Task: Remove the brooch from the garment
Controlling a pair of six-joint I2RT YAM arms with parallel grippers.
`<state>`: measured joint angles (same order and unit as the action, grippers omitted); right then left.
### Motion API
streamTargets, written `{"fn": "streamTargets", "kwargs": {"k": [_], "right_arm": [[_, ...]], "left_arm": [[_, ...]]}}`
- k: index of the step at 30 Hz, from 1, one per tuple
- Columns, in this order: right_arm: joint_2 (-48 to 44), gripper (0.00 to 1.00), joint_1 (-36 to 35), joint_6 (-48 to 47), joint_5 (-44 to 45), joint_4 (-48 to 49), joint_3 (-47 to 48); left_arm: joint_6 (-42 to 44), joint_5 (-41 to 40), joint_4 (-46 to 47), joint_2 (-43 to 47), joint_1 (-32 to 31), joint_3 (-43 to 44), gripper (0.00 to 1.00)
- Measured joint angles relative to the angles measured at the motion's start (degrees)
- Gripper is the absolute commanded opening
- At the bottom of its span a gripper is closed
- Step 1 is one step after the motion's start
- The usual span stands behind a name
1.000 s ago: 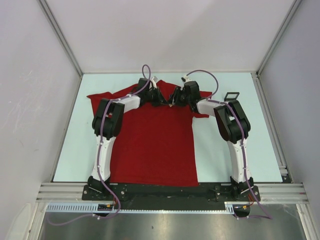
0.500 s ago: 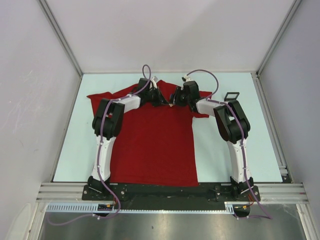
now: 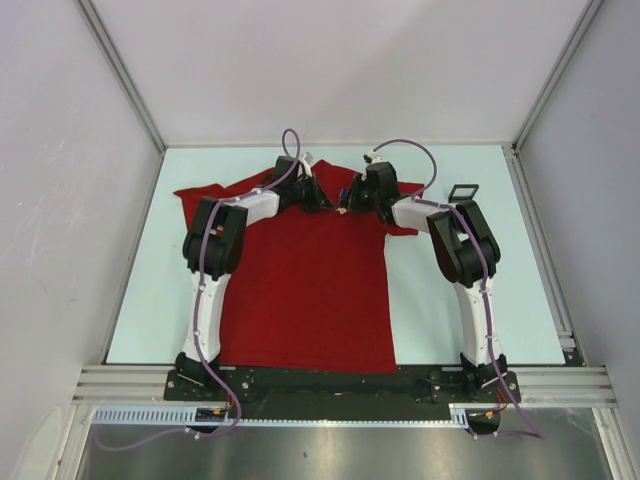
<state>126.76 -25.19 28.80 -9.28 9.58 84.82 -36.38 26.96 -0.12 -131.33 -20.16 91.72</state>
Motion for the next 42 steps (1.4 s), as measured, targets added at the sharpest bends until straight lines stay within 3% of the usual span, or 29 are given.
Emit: {"fn": "streamTargets", "kwargs": {"k": [5,19,42], "right_arm": [[0.0,0.0,0.2,-0.1,-0.2,-0.1,0.0],[0.4,0.0,1.4,-1.1,-3.9,0.7,0.0],[1.2,0.0,2.6,-3.4,-11.7,5.5,-0.6]], "left_arm": [[0.4,0.0,0.0,0.0,0.3,0.0,0.11],[1.5,2.8,0.0,0.0,0.3,2.8,0.22],[4.5,3.4,-5.6,-1.8,0.1,6.4,0.15]]}}
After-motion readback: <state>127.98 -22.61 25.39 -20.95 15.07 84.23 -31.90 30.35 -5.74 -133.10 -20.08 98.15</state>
